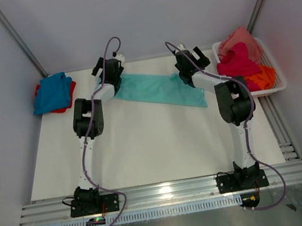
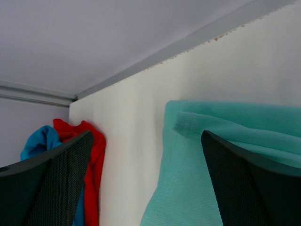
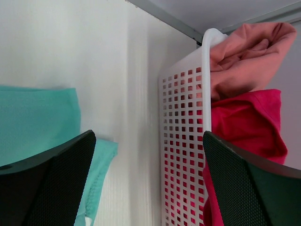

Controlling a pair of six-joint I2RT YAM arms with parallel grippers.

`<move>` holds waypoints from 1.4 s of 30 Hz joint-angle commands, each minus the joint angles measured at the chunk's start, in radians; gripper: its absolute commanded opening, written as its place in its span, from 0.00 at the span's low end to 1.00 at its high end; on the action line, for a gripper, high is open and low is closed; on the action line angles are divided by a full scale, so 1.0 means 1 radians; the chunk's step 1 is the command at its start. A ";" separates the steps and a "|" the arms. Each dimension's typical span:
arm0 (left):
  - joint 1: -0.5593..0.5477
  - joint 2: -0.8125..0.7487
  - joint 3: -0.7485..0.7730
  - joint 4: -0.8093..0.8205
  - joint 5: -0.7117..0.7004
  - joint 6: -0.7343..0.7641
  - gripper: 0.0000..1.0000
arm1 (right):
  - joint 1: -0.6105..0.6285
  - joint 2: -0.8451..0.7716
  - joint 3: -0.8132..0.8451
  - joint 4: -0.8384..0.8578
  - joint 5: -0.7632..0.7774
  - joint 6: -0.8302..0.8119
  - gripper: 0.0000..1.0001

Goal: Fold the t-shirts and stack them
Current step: Fold the tshirt

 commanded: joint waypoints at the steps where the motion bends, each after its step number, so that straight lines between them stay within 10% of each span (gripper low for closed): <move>1: 0.000 0.031 0.054 0.164 -0.107 0.093 0.99 | 0.021 -0.116 -0.065 0.045 0.014 0.035 0.99; 24: -0.003 0.242 0.270 0.410 -0.154 0.357 0.99 | 0.154 -0.411 -0.409 -0.258 -0.267 0.142 0.99; 42: 0.005 -0.352 -0.047 0.082 -0.139 -0.017 0.99 | 0.157 -0.289 -0.412 -0.141 -0.218 0.110 0.99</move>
